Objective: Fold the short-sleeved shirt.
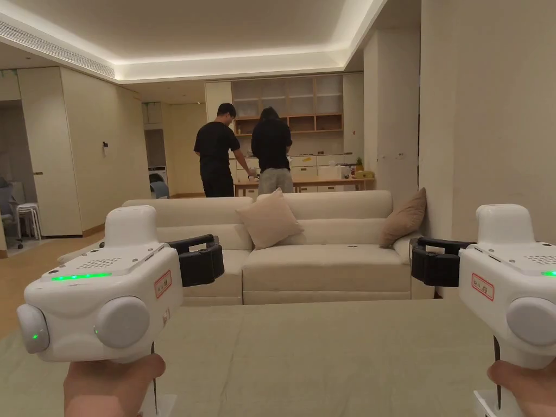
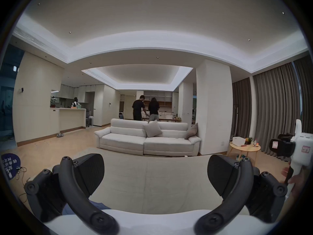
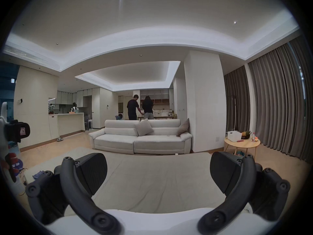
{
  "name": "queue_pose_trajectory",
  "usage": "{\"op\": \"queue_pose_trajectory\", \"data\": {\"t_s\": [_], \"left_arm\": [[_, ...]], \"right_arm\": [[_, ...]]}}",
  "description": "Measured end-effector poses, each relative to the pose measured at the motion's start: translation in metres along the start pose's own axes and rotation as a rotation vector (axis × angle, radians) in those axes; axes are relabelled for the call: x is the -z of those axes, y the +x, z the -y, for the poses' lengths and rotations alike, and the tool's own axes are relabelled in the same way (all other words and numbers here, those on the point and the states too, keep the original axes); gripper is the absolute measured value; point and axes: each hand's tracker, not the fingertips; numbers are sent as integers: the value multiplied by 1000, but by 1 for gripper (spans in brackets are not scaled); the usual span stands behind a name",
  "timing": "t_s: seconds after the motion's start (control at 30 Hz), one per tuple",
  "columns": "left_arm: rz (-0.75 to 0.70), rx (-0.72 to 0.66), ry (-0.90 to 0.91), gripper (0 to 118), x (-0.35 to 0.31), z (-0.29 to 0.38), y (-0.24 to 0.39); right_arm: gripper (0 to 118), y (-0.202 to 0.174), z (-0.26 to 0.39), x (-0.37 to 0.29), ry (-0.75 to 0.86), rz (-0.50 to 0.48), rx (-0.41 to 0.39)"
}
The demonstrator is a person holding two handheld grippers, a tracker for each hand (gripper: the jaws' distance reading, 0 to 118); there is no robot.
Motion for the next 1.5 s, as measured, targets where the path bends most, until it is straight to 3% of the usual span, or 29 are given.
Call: {"op": "queue_pose_trajectory", "data": {"t_s": [0.07,0.17,0.23,0.3,0.33,0.37,0.4,0.43,0.53,0.6,0.7,0.87,0.93,1.1,1.2,1.3,1.4,1.5], "left_arm": [[40,-14,-33,117,4,-2,1],[83,-56,-128,118,10,0,5],[81,-92,-90,117,7,5,8],[93,-73,-72,108,1,8,16],[109,-44,-54,87,-1,10,19],[111,-24,-34,56,-1,13,23],[78,-3,-20,19,-1,16,27],[57,11,-8,1,0,19,29],[126,-76,-43,0,-1,23,28],[94,-49,-45,0,1,27,32],[70,-13,-38,0,4,31,36],[70,-25,-61,0,2,28,22],[44,-29,-57,0,-10,25,4],[-181,5,-6,0,-85,17,-76],[-418,59,-13,0,-149,11,-136],[-622,17,-20,0,-225,7,-191],[-842,55,-51,0,-286,7,-226],[-929,22,-47,0,-330,12,-251]], "right_arm": [[118,4,0,-4,31,-36,35],[118,4,-1,-5,11,-16,38],[118,7,1,-7,0,4,28],[114,8,2,-9,-33,56,37],[106,11,3,-11,-15,23,45],[86,10,5,-11,-10,29,38],[41,8,6,-11,-9,68,12],[12,7,7,-9,-23,106,-2],[0,16,17,-10,-38,64,58],[0,16,25,-13,-47,117,16],[0,20,37,-17,-47,147,22],[0,19,48,-19,-87,115,34],[0,-1,49,-14,-105,40,34],[0,-97,50,2,-76,-190,1],[0,-180,51,8,-101,-407,35],[0,-273,54,0,-105,-610,31],[0,-354,61,-18,-115,-754,2],[0,-409,66,-34,-141,-893,-1]]}}
